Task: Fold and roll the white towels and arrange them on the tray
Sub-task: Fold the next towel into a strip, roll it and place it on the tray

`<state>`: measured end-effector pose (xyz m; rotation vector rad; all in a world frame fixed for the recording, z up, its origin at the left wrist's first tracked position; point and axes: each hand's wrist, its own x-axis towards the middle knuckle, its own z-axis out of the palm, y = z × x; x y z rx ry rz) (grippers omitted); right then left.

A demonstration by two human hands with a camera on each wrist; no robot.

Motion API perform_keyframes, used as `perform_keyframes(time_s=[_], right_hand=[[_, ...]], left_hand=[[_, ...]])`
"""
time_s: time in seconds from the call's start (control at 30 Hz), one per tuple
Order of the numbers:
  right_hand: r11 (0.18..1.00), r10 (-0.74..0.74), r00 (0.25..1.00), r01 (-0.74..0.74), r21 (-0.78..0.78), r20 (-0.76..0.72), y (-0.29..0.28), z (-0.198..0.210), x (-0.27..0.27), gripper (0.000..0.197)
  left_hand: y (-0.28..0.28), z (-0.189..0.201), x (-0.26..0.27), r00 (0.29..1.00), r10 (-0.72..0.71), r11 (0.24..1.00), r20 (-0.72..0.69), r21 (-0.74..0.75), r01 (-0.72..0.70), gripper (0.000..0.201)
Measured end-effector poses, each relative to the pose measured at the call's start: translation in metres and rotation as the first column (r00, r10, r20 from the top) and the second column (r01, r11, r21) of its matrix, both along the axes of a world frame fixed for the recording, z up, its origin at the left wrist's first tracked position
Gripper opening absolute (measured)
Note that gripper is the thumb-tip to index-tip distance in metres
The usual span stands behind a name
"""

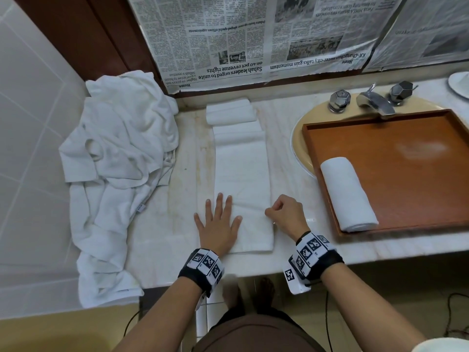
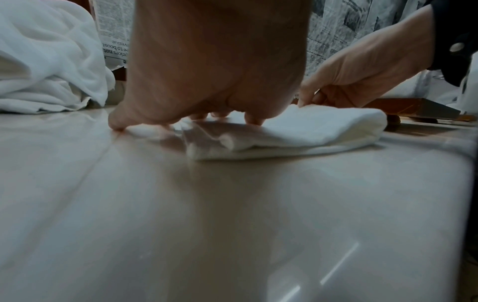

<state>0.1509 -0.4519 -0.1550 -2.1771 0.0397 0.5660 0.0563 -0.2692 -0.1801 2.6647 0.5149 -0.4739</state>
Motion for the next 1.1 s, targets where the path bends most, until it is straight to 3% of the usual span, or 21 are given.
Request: perform_keyframes(time_s=[0.17, 0.3, 0.37, 0.43, 0.47, 0.57, 0.63, 0.73, 0.87, 0.93, 1.03, 1.1], right_hand=[[1.000, 0.009, 1.000, -0.009, 0.004, -0.024, -0.002, 0.000, -0.001, 0.024], [0.975, 0.137, 0.990, -0.141, -0.174, -0.034, -0.005, 0.002, -0.001, 0.031], [0.927, 0.261, 0.951, -0.198, -0.318, 0.168, -0.003, 0.002, -0.005, 0.023], [0.877, 0.419, 0.818, -0.252, -0.410, 0.394, 0.004, -0.005, -0.014, 0.019], [0.848, 0.490, 0.756, -0.298, -0.439, 0.434, 0.010, -0.009, -0.019, 0.026], [0.709, 0.664, 0.695, -0.470, -0.526, 0.274, 0.022, -0.027, -0.025, 0.061], [0.630, 0.713, 0.680, -0.514, -0.583, 0.171, 0.020, -0.036, -0.021, 0.065], [0.573, 0.740, 0.661, -0.527, -0.627, 0.121, 0.009, -0.035, -0.010, 0.064], [0.629, 0.613, 0.787, -0.432, -0.647, 0.070, -0.006, -0.032, 0.013, 0.059], [0.684, 0.560, 0.813, -0.347, -0.642, 0.157, -0.006, -0.032, 0.014, 0.057], [0.727, 0.616, 0.719, -0.363, -0.583, 0.321, 0.007, -0.030, -0.011, 0.058], [0.700, 0.675, 0.669, -0.448, -0.556, 0.311, 0.014, -0.039, -0.037, 0.056]], left_hand=[[0.007, -0.002, -0.003, 1.000, -0.018, 0.999, 0.022, -0.034, 0.018, 0.069], [0.015, -0.002, -0.010, 0.998, -0.047, 0.998, 0.039, -0.042, 0.049, 0.072], [0.016, 0.001, -0.010, 0.997, -0.024, 0.997, 0.074, -0.070, 0.029, 0.069], [0.011, 0.004, -0.005, 0.993, 0.012, 0.995, 0.119, -0.096, 0.000, 0.061], [0.006, 0.004, -0.003, 0.992, 0.007, 0.996, 0.127, -0.093, 0.004, 0.057], [-0.009, -0.004, 0.003, 0.985, -0.113, 0.994, 0.130, 0.003, 0.113, 0.052], [-0.007, -0.009, 0.003, 0.987, -0.122, 0.992, 0.103, 0.034, 0.119, 0.052], [-0.001, -0.011, -0.005, 0.994, -0.039, 0.998, 0.099, 0.048, 0.035, 0.054], [-0.016, -0.008, -0.013, 0.997, 0.051, 0.999, 0.055, 0.000, -0.051, 0.058], [-0.019, -0.005, -0.010, 0.997, 0.058, 0.998, 0.047, -0.028, -0.057, 0.059], [-0.022, -0.001, -0.007, 0.994, 0.027, 1.000, 0.110, -0.013, -0.026, 0.054], [-0.028, -0.004, -0.011, 0.994, 0.001, 1.000, 0.109, 0.004, -0.001, 0.053]])
